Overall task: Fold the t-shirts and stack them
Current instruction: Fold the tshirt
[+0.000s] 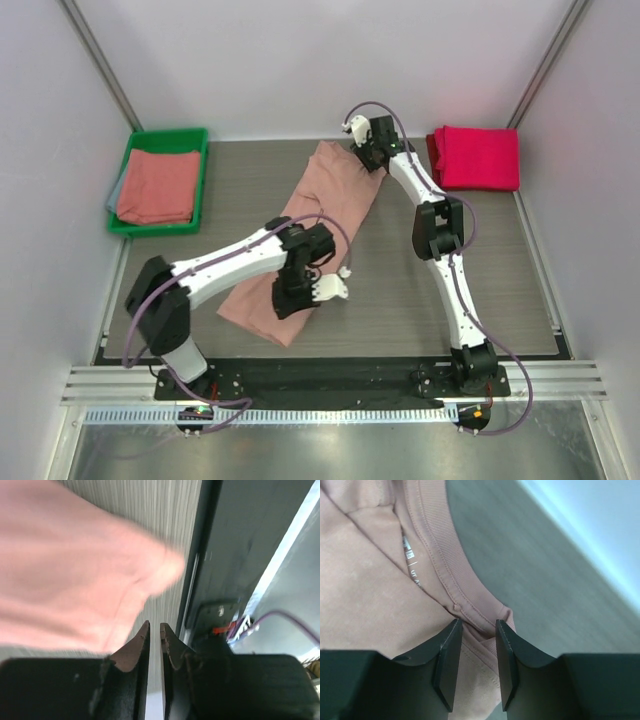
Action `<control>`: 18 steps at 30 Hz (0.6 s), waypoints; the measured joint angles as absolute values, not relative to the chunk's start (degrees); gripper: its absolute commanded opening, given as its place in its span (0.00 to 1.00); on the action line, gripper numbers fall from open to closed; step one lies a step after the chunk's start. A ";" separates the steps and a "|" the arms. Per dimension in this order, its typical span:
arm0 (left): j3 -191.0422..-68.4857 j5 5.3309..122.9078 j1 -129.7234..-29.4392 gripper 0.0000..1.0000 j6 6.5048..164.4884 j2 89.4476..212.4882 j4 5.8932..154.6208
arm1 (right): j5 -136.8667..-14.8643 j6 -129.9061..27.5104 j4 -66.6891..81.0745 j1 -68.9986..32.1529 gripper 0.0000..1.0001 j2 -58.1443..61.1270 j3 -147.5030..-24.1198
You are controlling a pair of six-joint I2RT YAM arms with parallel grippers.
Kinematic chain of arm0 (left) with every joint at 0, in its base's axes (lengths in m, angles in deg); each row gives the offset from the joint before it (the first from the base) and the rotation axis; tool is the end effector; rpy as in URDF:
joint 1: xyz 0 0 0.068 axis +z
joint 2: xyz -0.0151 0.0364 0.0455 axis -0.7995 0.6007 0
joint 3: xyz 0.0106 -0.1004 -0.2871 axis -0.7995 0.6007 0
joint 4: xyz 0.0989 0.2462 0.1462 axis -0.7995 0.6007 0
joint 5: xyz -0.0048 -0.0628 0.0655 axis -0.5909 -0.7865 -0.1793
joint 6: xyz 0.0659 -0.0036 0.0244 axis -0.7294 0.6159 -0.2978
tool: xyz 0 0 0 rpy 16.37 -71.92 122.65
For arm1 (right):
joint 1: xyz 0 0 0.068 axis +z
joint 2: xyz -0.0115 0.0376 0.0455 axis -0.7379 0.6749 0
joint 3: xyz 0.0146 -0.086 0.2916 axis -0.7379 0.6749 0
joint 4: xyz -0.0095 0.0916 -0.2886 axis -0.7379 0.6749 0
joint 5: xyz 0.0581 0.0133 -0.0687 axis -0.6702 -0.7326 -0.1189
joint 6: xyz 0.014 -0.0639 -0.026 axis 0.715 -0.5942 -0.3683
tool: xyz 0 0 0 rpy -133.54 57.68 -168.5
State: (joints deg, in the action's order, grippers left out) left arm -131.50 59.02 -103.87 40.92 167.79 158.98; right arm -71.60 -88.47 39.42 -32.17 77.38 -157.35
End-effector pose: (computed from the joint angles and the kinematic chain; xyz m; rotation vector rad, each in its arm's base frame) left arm 0.1879 -0.2512 0.2464 -1.9941 -2.2457 0.3275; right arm 0.6590 0.1848 0.1504 -0.9284 2.1195 -0.0656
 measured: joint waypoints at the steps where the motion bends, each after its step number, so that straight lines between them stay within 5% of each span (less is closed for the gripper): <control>1: -133.47 57.99 -104.72 0.14 41.21 170.02 158.30 | -71.19 -88.91 37.19 -31.91 0.42 77.97 -157.50; 10: -150.00 48.96 -110.03 0.16 45.45 190.12 150.61 | -70.62 -90.42 19.83 -31.26 0.50 82.10 -157.53; 18: -153.78 50.67 -110.40 0.26 49.40 189.93 144.55 | -71.51 -85.34 11.55 -31.28 0.55 83.89 -157.55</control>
State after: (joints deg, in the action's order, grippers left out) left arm -153.78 50.67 -110.40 49.40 189.93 144.55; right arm -71.51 -85.34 11.55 -31.28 83.89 -157.55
